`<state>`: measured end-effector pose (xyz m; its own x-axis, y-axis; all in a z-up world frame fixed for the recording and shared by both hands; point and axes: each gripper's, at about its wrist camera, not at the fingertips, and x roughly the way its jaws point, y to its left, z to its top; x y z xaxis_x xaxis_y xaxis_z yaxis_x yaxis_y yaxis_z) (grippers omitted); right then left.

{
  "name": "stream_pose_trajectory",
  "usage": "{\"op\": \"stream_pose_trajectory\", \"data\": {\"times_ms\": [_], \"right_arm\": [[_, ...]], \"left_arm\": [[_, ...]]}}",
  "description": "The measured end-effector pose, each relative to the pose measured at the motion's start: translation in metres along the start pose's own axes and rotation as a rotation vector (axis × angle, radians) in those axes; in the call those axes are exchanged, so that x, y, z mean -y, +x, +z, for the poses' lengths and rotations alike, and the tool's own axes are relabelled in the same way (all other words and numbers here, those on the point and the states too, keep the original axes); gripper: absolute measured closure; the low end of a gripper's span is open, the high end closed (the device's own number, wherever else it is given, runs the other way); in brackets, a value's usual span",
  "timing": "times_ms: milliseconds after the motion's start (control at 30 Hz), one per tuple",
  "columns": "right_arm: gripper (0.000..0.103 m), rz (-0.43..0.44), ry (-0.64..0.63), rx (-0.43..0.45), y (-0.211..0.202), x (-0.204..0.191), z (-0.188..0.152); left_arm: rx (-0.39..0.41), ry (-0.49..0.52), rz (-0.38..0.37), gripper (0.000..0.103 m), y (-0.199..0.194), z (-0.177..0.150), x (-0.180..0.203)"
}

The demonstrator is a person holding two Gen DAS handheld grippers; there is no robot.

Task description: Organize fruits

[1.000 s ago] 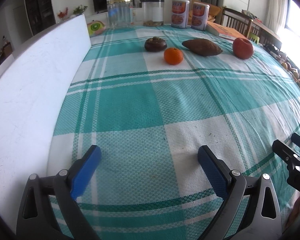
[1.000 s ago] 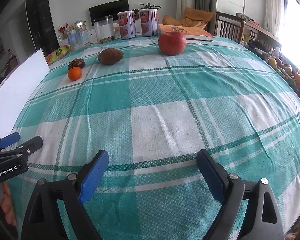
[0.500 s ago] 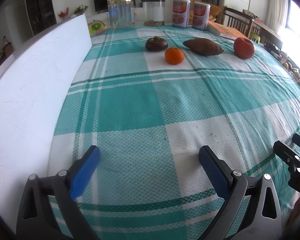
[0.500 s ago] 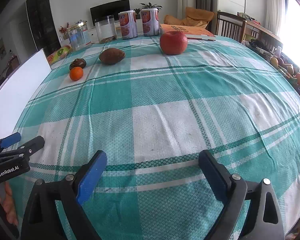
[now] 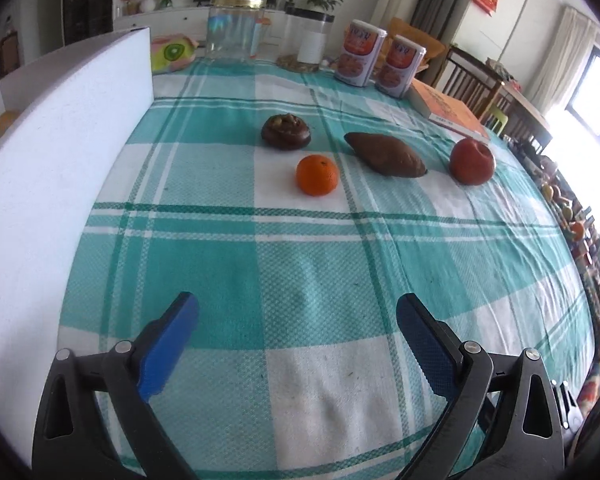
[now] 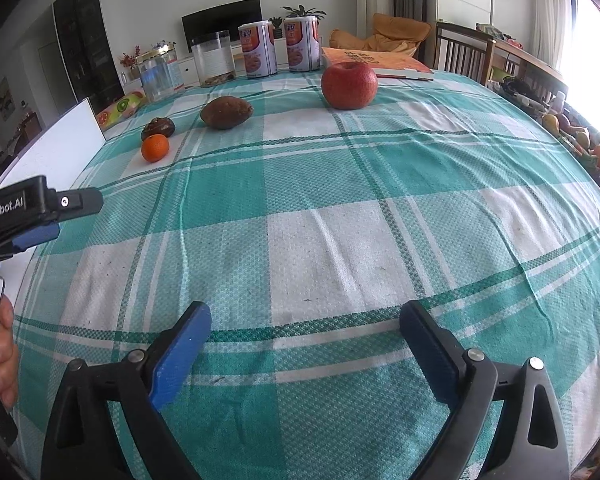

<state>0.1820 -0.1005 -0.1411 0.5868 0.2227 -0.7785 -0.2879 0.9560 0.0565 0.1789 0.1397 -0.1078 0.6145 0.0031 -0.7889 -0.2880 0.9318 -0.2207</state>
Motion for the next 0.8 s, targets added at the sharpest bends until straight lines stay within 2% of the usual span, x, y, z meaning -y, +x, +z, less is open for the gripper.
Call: {"op": "stream_pose_trajectory", "data": {"times_ms": [167,233,300,333,367,400,500,567,700,800], "right_arm": [[0.007,0.008,0.002,0.0,0.0,0.0,0.0],[0.007,0.011,0.003,0.0,0.0,0.0,0.0],[0.006,0.017,0.004,0.0,0.0,0.0,0.0],[0.005,0.02,0.005,0.0,0.0,0.001,0.0],[0.005,0.022,0.006,0.0,0.0,0.001,0.0],[0.005,0.023,0.006,0.0,0.0,0.0,0.0],[0.005,0.022,0.006,0.0,0.0,0.001,0.0],[0.005,0.022,0.006,-0.001,0.0,0.001,0.0],[0.005,0.02,0.004,-0.003,0.0,0.0,0.0],[0.005,0.017,0.003,-0.003,0.001,0.0,0.001]], "left_arm": [[0.025,0.024,0.017,0.007,0.045,0.047,0.016],[0.015,0.043,0.046,0.031,0.062,0.056,0.017],[-0.025,0.059,0.059,0.041,0.076,0.059,0.017],[0.008,0.086,0.077,0.044,0.075,0.058,0.02],[0.021,0.109,0.085,0.051,0.074,0.058,0.023],[0.024,0.124,0.081,0.069,0.074,0.057,0.023],[0.05,0.125,0.072,0.07,0.058,0.052,0.02],[0.034,0.135,0.045,0.07,0.04,0.044,0.02],[-0.036,0.157,-0.045,0.07,-0.006,0.009,0.019],[-0.048,0.206,-0.082,0.07,-0.035,-0.024,0.018]]}}
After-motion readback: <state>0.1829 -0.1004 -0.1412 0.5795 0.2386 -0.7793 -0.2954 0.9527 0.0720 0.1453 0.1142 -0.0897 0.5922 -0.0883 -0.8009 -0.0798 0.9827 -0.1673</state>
